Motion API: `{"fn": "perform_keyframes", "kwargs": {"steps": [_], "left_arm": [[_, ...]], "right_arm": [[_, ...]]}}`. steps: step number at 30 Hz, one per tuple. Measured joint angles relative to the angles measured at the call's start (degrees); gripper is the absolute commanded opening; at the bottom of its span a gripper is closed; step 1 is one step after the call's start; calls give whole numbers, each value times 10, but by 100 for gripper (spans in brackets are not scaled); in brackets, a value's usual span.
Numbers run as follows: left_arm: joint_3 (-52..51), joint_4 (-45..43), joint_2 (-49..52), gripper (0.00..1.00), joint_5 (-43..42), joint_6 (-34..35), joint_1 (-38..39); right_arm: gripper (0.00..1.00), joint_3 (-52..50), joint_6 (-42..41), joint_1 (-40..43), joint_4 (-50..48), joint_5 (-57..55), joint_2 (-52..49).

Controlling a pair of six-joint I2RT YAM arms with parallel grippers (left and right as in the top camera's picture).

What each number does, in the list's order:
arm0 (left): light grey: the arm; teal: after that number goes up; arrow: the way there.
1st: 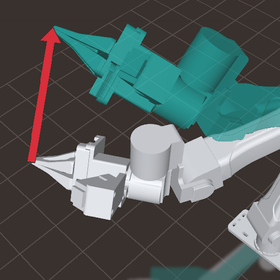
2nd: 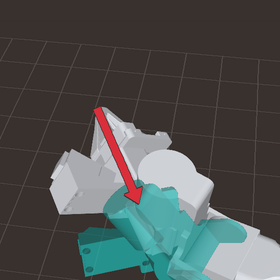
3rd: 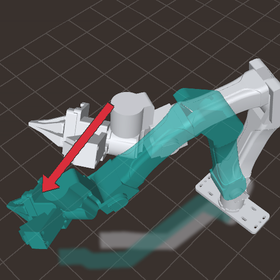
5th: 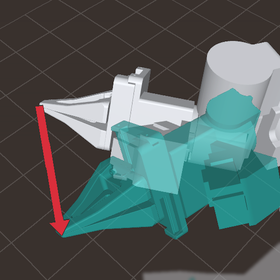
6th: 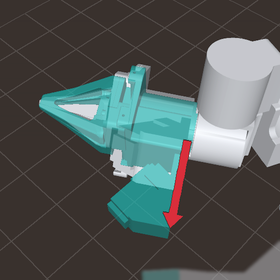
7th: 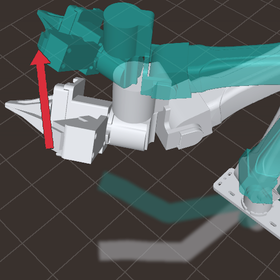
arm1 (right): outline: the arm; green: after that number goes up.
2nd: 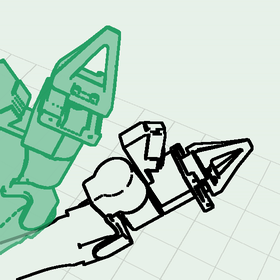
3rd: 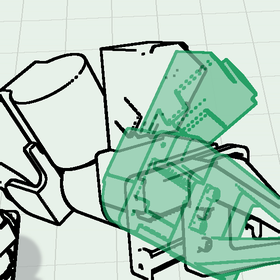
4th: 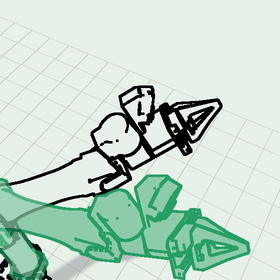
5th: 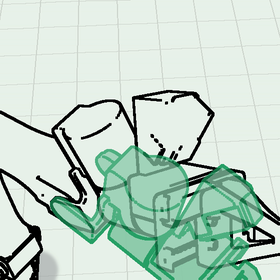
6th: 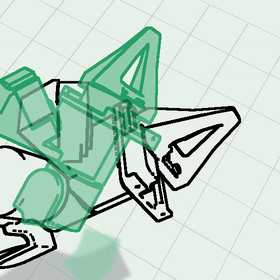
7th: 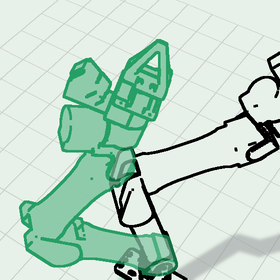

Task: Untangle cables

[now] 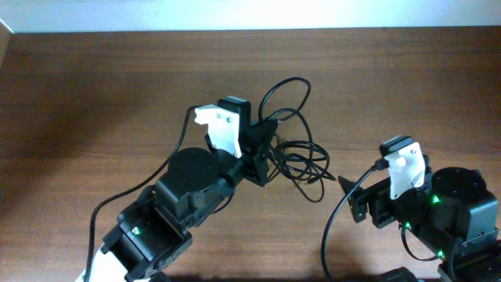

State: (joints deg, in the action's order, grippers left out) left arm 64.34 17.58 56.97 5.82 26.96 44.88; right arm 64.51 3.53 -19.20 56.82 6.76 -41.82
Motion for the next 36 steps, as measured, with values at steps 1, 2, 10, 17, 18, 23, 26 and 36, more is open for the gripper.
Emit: {"fn": "perform_keyframes", "kwargs": {"steps": [1,2,10,17,18,23,26,36], "left_arm": [[0,-8,-2,0,-8,1,0],[0,-19,-3,0,-22,2,0],[0,15,-4,0,-29,-19,0],[0,-23,-6,0,-63,-23,0],[0,-25,-6,0,-69,-23,0],[0,-30,-6,0,-97,-23,0],[0,-53,-6,0,-117,7,-1],[0,-21,-7,0,-203,27,-2]], "right_arm": [[98,0,8,0,0,17,0],[98,0,13,0,1,27,-2],[97,0,33,0,-13,39,-37],[97,0,36,0,-15,2,-44],[97,0,37,0,-15,17,-47],[97,0,38,0,-17,39,-61],[93,0,39,0,-37,50,-63],[61,0,-76,-1,-88,-286,-91]]}}
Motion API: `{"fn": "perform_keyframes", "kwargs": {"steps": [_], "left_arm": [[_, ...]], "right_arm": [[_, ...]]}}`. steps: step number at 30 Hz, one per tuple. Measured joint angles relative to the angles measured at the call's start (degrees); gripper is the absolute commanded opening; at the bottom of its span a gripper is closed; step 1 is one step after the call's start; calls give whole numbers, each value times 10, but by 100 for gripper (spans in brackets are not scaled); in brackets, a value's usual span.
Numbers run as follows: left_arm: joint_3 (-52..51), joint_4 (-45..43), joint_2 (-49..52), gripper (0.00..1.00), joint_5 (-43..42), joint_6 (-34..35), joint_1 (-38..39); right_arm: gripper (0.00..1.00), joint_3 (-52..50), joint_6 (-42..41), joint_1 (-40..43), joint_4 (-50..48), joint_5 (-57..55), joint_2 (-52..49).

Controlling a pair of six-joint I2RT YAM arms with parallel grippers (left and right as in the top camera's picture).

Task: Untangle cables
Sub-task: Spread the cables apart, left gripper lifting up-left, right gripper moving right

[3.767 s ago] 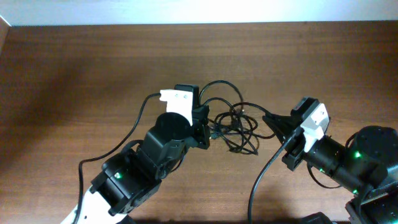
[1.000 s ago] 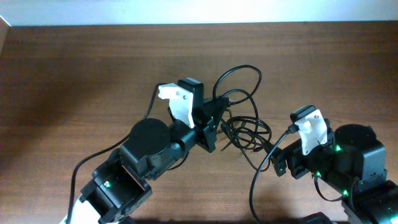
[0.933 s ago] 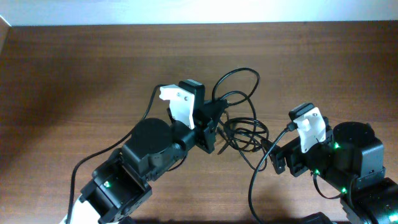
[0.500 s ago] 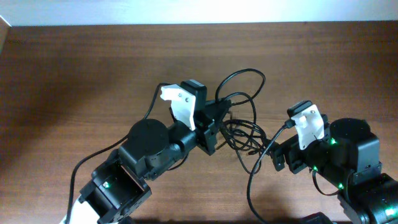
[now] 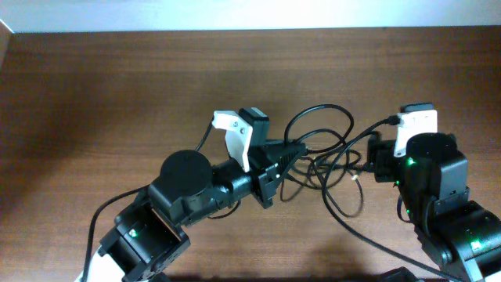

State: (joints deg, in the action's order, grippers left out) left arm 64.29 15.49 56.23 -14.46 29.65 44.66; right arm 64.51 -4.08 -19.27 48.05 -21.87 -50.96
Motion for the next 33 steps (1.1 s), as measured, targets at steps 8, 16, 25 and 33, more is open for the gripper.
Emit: {"fn": "perform_keyframes", "kwargs": {"steps": [8,16,25,33], "left_arm": [[0,41,0,0,49,-3,0],[0,40,0,0,142,2,-5],[0,39,0,0,160,290,-130],[-2,-84,-2,0,144,433,-139]], "right_arm": [[95,0,-35,0,36,1,0],[100,0,-35,0,133,77,0],[100,0,-84,1,49,318,-1],[95,0,-201,1,-89,398,-91]]}}
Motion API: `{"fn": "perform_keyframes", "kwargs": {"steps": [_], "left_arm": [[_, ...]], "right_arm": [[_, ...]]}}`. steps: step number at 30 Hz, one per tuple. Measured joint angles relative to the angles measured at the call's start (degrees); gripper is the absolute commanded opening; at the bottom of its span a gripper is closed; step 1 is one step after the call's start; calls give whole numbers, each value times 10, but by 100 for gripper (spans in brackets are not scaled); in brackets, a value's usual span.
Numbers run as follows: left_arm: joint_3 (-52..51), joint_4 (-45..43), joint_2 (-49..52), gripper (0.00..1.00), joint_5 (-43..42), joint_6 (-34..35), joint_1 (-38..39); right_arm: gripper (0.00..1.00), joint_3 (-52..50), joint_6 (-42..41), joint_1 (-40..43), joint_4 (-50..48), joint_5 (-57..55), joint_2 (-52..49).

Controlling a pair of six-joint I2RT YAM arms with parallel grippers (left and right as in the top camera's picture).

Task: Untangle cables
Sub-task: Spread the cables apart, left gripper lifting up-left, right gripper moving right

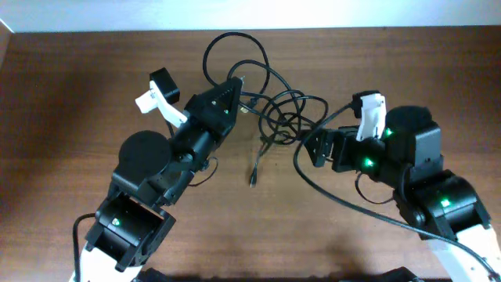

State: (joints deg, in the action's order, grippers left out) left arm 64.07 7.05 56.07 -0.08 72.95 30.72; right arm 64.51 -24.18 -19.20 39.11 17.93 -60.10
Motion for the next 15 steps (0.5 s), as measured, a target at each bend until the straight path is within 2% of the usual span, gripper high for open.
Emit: {"fn": "perform_keyframes", "kwargs": {"steps": [2,8,10,15], "left_arm": [[0,-1,0,0,-6,3,0],[0,-24,-1,0,-17,4,-12],[0,-24,-5,0,-19,4,-31],[0,7,-21,0,-25,5,-99]], "right_arm": [[94,0,-23,0,-4,-40,-30],[95,2,-59,0,94,-223,-69],[96,2,-65,2,108,-252,-69],[100,2,-76,76,143,-267,-54]]}}
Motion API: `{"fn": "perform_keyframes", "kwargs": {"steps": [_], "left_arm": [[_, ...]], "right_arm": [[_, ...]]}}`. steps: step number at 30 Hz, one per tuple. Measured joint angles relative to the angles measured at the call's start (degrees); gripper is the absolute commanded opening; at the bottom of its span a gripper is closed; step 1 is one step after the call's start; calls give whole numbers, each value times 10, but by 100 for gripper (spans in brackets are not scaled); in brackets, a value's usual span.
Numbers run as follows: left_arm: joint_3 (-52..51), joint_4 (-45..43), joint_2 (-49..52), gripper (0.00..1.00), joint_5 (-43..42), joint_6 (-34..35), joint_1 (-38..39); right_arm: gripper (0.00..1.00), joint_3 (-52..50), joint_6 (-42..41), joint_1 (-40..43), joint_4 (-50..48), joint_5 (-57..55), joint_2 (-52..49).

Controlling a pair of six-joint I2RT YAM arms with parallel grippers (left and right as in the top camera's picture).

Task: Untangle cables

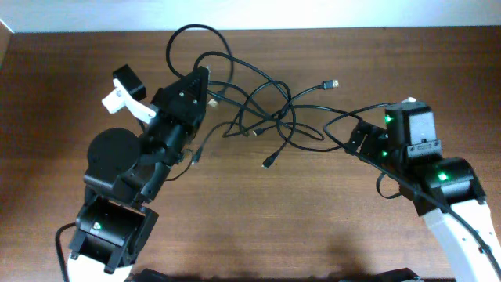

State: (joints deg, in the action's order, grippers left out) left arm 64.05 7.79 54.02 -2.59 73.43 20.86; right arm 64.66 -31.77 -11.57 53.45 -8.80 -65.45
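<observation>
A tangle of thin black cables (262, 106) is stretched across the middle of the wooden table (63, 94) in the overhead view. My left gripper (205, 78) is at the tangle's left end, shut on strands there, with a loop (182, 35) arching above it. My right gripper (350, 143) is at the right end, shut on a strand that runs back into the knot. The fingertips of both are partly hidden by the arm bodies. Loose plug ends show at the upper right (333, 83), below the middle (268, 164) and by the left arm (197, 157).
The pale wall edge (313, 14) runs along the far side of the table. The arms' own supply cables trail at the lower left (63, 235) and along the right arm (462, 235).
The two grippers stand farther apart: the left one is further left, the right one further right and lower. The tangle between them is drawn out wider, and a plug end now lies at the upper right.
At first my left gripper was at a compact tangle mid-table, with the right gripper off at the lower right. Then the right gripper was at the tangle's right side. Later both held it nearer the far edge, and now it is spread between them.
</observation>
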Motion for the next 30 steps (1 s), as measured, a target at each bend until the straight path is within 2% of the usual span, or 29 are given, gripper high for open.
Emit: {"fn": "perform_keyframes", "kwargs": {"steps": [5,8,13,24,26,28,30], "left_arm": [[0,39,-1,0,24,-1,-7],[0,85,-2,0,66,-2,-7],[0,114,-3,0,129,-25,-8],[0,128,-3,0,141,-36,-17],[0,129,-3,0,140,-44,-18],[0,126,-1,0,141,-49,-18],[0,84,3,0,141,-50,-18]], "right_arm": [[100,0,1,6,19,-33,67],[99,0,1,6,38,-85,96],[99,0,1,6,42,-122,121],[99,0,3,6,42,-183,121],[100,0,51,7,13,-184,122],[100,-1,137,7,-2,-184,132],[100,-1,175,7,-1,-186,147]]}}
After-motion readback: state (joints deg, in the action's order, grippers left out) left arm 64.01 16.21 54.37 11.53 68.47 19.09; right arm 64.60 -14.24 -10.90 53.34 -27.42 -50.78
